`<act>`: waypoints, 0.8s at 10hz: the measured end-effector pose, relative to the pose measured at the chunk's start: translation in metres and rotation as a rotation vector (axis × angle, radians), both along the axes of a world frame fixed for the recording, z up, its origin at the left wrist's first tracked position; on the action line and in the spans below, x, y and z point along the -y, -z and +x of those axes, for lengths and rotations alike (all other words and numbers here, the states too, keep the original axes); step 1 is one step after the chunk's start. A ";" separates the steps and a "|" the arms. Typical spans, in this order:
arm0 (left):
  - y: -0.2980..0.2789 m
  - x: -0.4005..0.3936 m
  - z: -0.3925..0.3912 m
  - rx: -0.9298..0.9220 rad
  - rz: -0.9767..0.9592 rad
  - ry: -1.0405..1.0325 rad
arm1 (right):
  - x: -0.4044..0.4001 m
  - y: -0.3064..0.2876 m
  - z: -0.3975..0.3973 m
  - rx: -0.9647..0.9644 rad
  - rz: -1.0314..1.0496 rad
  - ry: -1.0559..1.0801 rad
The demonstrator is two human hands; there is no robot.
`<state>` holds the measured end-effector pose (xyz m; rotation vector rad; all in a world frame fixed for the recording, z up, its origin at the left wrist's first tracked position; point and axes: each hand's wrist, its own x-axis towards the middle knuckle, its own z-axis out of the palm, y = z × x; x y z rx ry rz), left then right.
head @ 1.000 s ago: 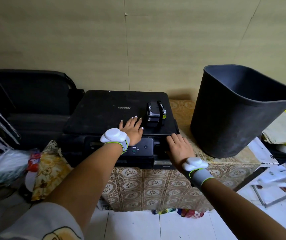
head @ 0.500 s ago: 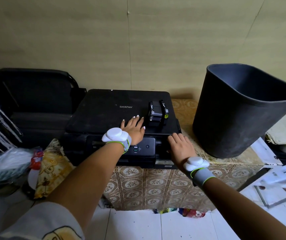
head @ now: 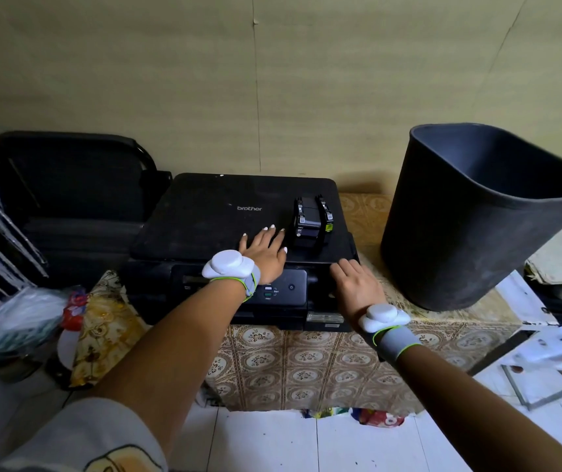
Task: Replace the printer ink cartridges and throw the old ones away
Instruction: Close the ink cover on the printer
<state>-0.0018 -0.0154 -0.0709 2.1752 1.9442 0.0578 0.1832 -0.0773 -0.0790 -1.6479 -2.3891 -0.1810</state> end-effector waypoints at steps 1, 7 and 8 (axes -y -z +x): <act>0.000 -0.001 0.000 -0.005 -0.009 0.002 | -0.003 0.004 0.003 0.011 -0.022 0.012; -0.041 -0.016 -0.008 -0.045 -0.124 0.096 | -0.018 -0.015 0.016 0.012 -0.173 0.023; -0.054 -0.020 -0.005 0.136 -0.122 0.053 | -0.026 -0.030 0.020 -0.162 -0.093 0.135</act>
